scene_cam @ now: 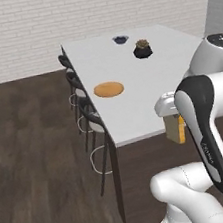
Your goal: Start the toaster. Once the lever pops up, take the bread to the plate on the dining counter.
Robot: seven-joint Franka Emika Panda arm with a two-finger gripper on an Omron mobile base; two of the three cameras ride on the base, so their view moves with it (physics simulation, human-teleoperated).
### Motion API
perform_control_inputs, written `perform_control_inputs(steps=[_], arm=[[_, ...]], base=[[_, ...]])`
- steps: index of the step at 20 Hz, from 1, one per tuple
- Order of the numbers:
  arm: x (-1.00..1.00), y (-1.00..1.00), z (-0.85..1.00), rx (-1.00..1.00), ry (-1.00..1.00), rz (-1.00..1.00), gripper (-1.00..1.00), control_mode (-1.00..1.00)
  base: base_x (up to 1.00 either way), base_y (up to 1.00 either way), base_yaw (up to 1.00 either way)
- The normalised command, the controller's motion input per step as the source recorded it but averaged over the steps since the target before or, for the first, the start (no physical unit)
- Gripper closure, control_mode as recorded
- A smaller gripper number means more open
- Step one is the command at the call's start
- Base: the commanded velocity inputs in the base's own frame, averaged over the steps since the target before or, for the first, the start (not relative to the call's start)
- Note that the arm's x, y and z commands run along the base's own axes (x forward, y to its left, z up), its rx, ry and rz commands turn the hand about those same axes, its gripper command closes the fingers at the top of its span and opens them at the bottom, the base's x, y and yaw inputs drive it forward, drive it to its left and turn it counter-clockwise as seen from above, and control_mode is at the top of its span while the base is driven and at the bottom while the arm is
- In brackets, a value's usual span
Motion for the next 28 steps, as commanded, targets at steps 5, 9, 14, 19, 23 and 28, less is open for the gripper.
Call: perform_control_inputs(steps=[5,9,14,19,23,28], arm=[[0.0,0.0,0.0,0.0,0.0,0.0,1.0,1.0],[0.0,0.0,0.0,0.0,0.0,0.0,1.0,1.0],[0.0,0.0,0.0,0.0,0.0,0.0,1.0,1.0],[0.0,0.0,0.0,0.0,0.0,0.0,1.0,1.0],[0.0,0.0,0.0,0.0,0.0,0.0,1.0,1.0],[0.0,0.0,0.0,0.0,0.0,0.0,1.0,1.0]], base=[[0.14,0.25,0.04],[0.19,-0.11,0.04],[0.3,0.18,0.0],[0.22,0.96,0.0],[0.08,1.0,0.0],[0.21,0.7,0.0]])
